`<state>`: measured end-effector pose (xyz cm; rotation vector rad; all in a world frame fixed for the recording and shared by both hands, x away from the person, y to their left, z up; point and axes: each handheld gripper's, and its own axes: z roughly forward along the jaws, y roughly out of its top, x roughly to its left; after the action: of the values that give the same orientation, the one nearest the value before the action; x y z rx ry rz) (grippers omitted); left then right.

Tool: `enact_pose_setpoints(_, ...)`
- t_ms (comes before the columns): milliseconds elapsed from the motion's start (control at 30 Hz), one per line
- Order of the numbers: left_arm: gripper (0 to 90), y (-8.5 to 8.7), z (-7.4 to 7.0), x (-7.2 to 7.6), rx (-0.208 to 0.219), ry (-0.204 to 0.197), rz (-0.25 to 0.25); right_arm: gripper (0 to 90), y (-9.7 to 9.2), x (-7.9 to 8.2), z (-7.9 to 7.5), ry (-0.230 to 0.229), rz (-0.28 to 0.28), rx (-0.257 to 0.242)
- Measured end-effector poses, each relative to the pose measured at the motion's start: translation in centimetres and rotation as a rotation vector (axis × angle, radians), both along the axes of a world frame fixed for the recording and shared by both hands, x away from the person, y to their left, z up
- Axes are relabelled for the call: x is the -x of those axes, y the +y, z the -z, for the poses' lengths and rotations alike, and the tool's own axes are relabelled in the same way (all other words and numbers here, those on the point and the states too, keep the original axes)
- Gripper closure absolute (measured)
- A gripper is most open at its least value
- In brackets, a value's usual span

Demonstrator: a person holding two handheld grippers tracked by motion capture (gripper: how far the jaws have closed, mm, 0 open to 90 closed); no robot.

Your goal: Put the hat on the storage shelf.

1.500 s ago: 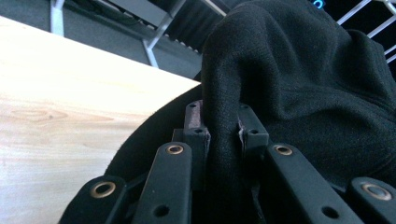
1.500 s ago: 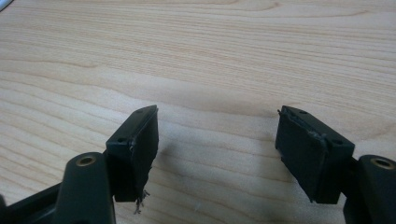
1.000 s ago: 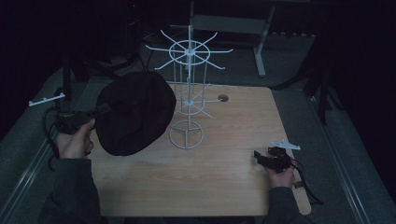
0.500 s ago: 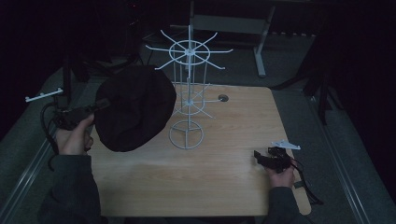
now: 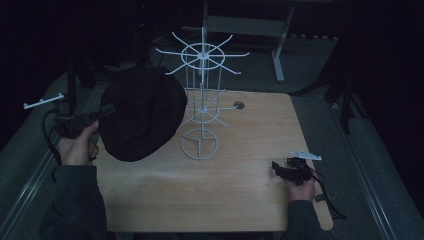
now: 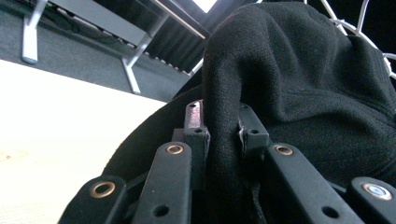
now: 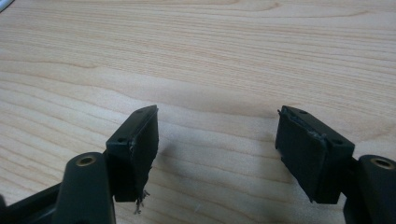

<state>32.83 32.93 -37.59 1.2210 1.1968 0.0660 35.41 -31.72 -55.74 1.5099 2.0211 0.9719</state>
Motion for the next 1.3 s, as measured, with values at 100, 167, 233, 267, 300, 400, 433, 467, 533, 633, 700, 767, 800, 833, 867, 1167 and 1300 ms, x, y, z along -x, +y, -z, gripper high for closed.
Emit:
enact_pose_setpoints(100, 79.4, 0.0, -0.1, 0.1, 0.010, -0.005, -0.004, 29.6, 0.0, 0.0, 0.0, -0.001, -0.001, 0.001)
enact_pose_setpoints(167, 79.4, 0.0, -0.1, 0.1, 0.017, -0.009, -0.009, 29.6, 0.0, 0.0, 0.0, 0.000, 0.000, 0.000)
enact_pose_setpoints(233, 79.4, 0.1, -0.1, 0.2, 0.025, -0.011, -0.014, 29.6, 0.0, 0.0, 0.0, -0.001, -0.001, 0.001)
enact_pose_setpoints(267, 79.3, 0.2, -0.1, 0.2, 0.025, -0.011, -0.013, 29.6, 0.0, 0.0, 0.0, 0.000, 0.000, 0.000)
enact_pose_setpoints(300, 79.3, 0.3, -0.2, 0.3, 0.028, -0.015, -0.013, 29.6, 0.0, 0.0, 0.0, 0.000, 0.000, 0.000)
enact_pose_setpoints(400, 79.3, 0.5, -0.3, 0.5, 0.044, -0.023, -0.016, 29.5, 0.0, 0.0, 0.0, 0.000, 0.000, 0.000)
enact_pose_setpoints(433, 79.3, 0.6, -0.3, 0.5, 0.045, -0.028, -0.017, 29.6, 0.0, 0.0, 0.0, 0.000, 0.000, 0.000)
enact_pose_setpoints(467, 79.3, 0.7, -0.3, 0.6, 0.051, -0.029, -0.019, 29.6, 0.0, 0.0, 0.0, 0.000, 0.000, 0.000)
enact_pose_setpoints(533, 79.4, 0.9, -0.4, 0.8, 0.057, -0.036, -0.019, 29.6, 0.0, 0.0, 0.0, 0.000, 0.000, 0.000)
enact_pose_setpoints(633, 79.3, 1.1, -0.5, 1.0, 0.071, -0.044, -0.023, 29.6, 0.0, 0.0, 0.0, -0.001, -0.002, 0.000)
enact_pose_setpoints(700, 79.3, 1.4, -0.6, 1.2, 0.077, -0.052, -0.026, 29.6, 0.0, -0.1, 0.0, -0.001, -0.002, 0.001)
enact_pose_setpoints(767, 79.3, 1.5, -0.6, 1.3, 0.079, -0.055, -0.027, 29.6, 0.0, -0.1, 0.0, -0.001, -0.001, -0.001)
enact_pose_setpoints(800, 79.3, 1.6, -0.6, 1.4, 0.089, -0.060, -0.032, 29.6, 0.0, -0.1, 0.0, 0.000, -0.001, -0.001)
enact_pose_setpoints(833, 79.3, 1.7, -0.6, 1.5, 0.088, -0.062, -0.031, 29.6, 0.0, -0.1, 0.0, 0.000, -0.001, -0.001)
enact_pose_setpoints(867, 79.3, 1.8, -0.6, 1.5, 0.095, -0.065, -0.034, 29.6, 0.0, -0.1, 0.0, 0.000, 0.000, -0.001)
enact_pose_setpoints(1167, 79.3, 2.1, -1.5, 1.7, 0.105, -0.095, -0.032, 29.6, 0.0, -0.1, 0.0, 0.000, -0.002, 0.001)
enact_pose_setpoints(1300, 79.2, 2.2, -2.0, 1.4, 0.110, -0.107, -0.040, 29.6, 0.0, -0.1, 0.0, 0.000, -0.001, 0.000)
